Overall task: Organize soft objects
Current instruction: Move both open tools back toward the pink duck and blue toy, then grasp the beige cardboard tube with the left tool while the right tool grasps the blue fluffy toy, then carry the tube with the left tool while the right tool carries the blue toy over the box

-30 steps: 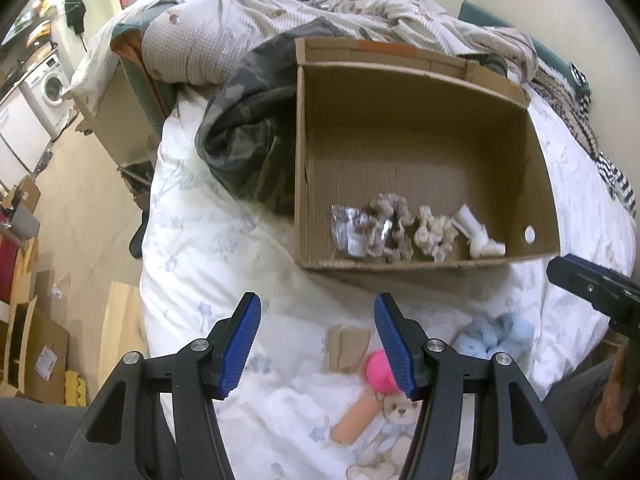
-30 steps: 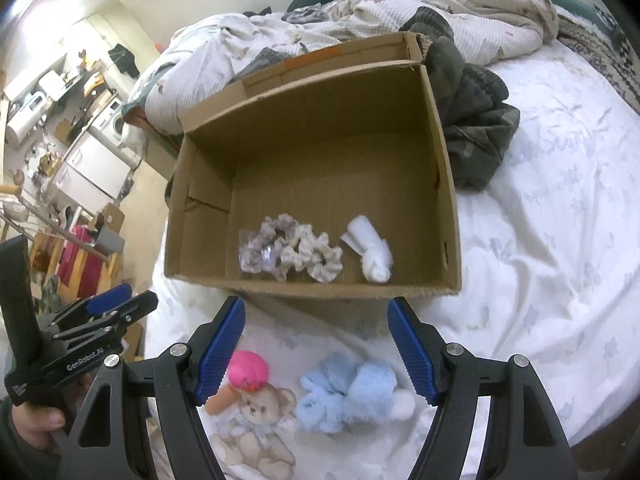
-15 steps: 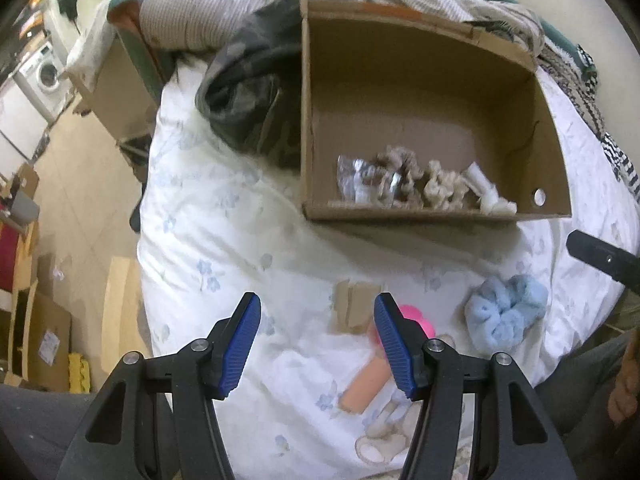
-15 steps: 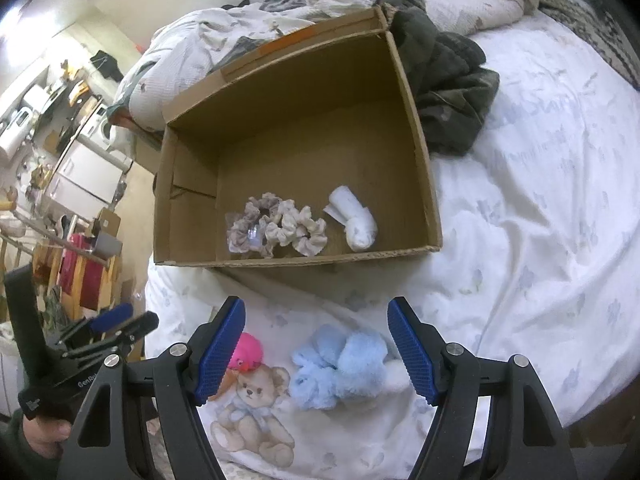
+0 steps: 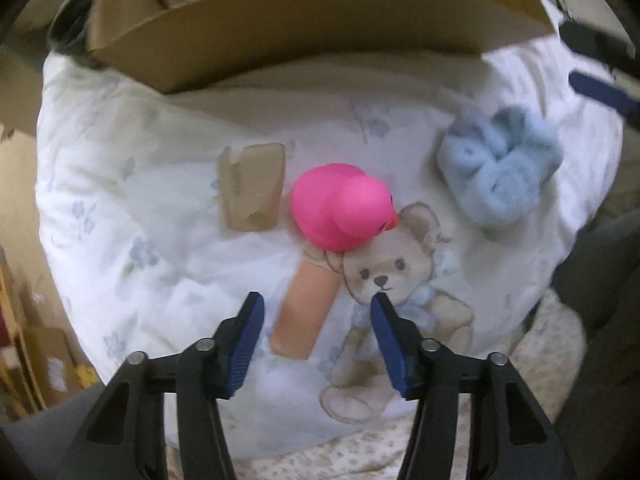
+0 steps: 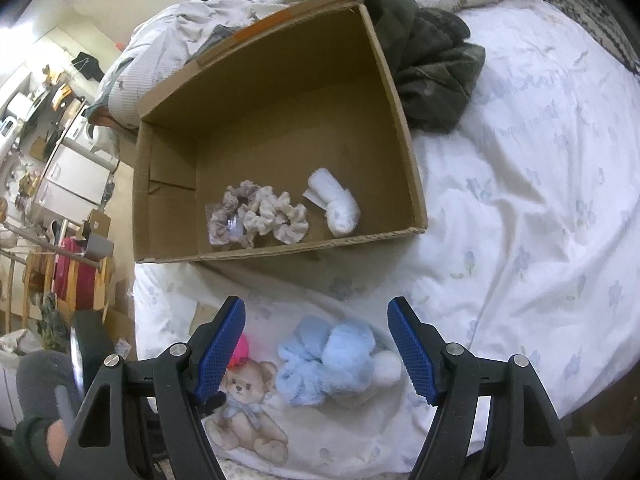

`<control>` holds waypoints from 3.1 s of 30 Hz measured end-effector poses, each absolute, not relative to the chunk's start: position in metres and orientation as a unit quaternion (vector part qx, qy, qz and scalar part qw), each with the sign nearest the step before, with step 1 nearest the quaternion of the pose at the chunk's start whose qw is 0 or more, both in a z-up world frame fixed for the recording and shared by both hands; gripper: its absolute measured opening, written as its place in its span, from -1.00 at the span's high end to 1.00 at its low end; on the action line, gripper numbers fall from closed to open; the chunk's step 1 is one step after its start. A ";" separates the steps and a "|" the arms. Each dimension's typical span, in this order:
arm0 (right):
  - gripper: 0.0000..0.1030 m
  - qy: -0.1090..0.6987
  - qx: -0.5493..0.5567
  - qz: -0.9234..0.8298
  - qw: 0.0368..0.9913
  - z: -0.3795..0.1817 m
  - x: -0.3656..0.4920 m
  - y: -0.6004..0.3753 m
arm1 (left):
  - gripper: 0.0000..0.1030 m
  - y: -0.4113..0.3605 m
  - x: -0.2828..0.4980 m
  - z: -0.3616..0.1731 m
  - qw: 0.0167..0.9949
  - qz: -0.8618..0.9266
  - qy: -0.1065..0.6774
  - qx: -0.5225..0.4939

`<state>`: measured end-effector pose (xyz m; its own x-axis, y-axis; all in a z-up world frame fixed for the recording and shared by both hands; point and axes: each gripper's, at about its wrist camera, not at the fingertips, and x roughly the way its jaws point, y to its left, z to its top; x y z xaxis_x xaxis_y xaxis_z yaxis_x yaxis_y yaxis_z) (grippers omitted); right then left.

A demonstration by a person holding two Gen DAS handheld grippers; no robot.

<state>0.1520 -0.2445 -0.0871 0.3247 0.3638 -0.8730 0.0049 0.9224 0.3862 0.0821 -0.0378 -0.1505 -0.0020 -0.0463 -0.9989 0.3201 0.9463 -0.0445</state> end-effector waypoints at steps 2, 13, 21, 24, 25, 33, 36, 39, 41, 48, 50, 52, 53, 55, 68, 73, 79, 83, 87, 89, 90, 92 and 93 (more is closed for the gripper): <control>-0.51 0.580 0.172 0.110 0.789 -0.093 0.154 -0.248 | 0.41 -0.039 0.083 -0.157 0.694 -0.127 0.700 0.106; -0.51 0.654 0.178 0.108 0.727 -0.132 0.155 -0.243 | 0.89 -0.013 0.087 -0.124 0.720 -0.131 0.681 0.006; -0.64 0.689 0.173 0.084 0.698 -0.159 0.153 -0.240 | 0.89 0.029 0.101 -0.082 0.778 -0.074 0.621 -0.069; -0.85 0.697 0.164 0.084 0.693 -0.169 0.157 -0.234 | 0.89 0.036 0.109 -0.081 0.778 -0.063 0.619 -0.081; -0.92 0.697 0.156 0.085 0.695 -0.170 0.158 -0.229 | 0.89 0.038 0.114 -0.080 0.778 -0.063 0.620 -0.082; -0.97 0.706 0.030 0.078 0.704 -0.183 0.158 -0.193 | 0.89 0.028 0.116 -0.077 0.780 -0.066 0.616 -0.082; -0.76 0.702 0.031 0.081 0.707 -0.181 0.159 -0.193 | 0.89 0.026 0.117 -0.078 0.782 -0.065 0.615 -0.080; 0.02 0.693 0.040 0.087 0.715 -0.173 0.157 -0.199 | 0.89 0.027 0.118 -0.078 0.783 -0.063 0.613 -0.082; 0.04 0.685 0.061 0.098 0.719 -0.164 0.159 -0.202 | 0.89 0.027 0.117 -0.077 0.785 -0.062 0.612 -0.081; 0.09 0.616 0.090 0.157 0.767 -0.109 0.150 -0.199 | 0.89 0.027 0.115 -0.073 0.796 -0.048 0.599 -0.071; 0.09 0.591 0.095 0.169 0.783 -0.091 0.146 -0.200 | 0.89 0.029 0.115 -0.071 0.798 -0.046 0.596 -0.075; 0.09 0.587 0.093 0.177 0.784 -0.085 0.144 -0.197 | 0.89 0.029 0.114 -0.070 0.804 -0.040 0.589 -0.067; 0.09 0.590 0.094 0.176 0.782 -0.085 0.144 -0.196 | 0.89 0.029 0.114 -0.071 0.805 -0.037 0.588 -0.065; 0.09 0.593 0.097 0.171 0.780 -0.085 0.146 -0.203 | 0.89 0.030 0.115 -0.072 0.804 -0.035 0.589 -0.069; 0.09 0.574 0.112 0.191 0.788 -0.082 0.151 -0.204 | 0.89 0.028 0.115 -0.052 0.830 -0.029 0.554 -0.061; 0.09 0.553 0.118 0.200 0.800 -0.068 0.150 -0.200 | 0.89 0.023 0.121 -0.033 0.843 -0.034 0.534 -0.053; 0.09 0.528 0.128 0.203 0.815 -0.044 0.159 -0.205 | 0.89 0.019 0.139 -0.012 0.848 -0.042 0.525 -0.062; 0.09 0.507 0.130 0.199 0.828 -0.027 0.169 -0.212 | 0.89 0.014 0.155 0.007 0.860 -0.045 0.506 -0.053; 0.09 0.484 0.123 0.187 0.846 -0.011 0.183 -0.216 | 0.89 0.009 0.174 0.018 0.867 -0.047 0.493 -0.050; 0.09 0.478 0.111 0.181 0.852 -0.006 0.192 -0.216 | 0.89 0.006 0.185 0.023 0.870 -0.049 0.489 -0.048; 0.09 0.477 0.107 0.179 0.854 -0.004 0.195 -0.217 | 0.89 0.004 0.188 0.023 0.871 -0.050 0.487 -0.046; 0.09 0.476 0.099 0.176 0.856 -0.002 0.205 -0.216 | 0.89 0.000 0.196 0.025 0.873 -0.052 0.483 -0.040; 0.09 0.477 0.096 0.173 0.857 -0.003 0.208 -0.217 | 0.89 -0.001 0.200 0.025 0.874 -0.052 0.482 -0.038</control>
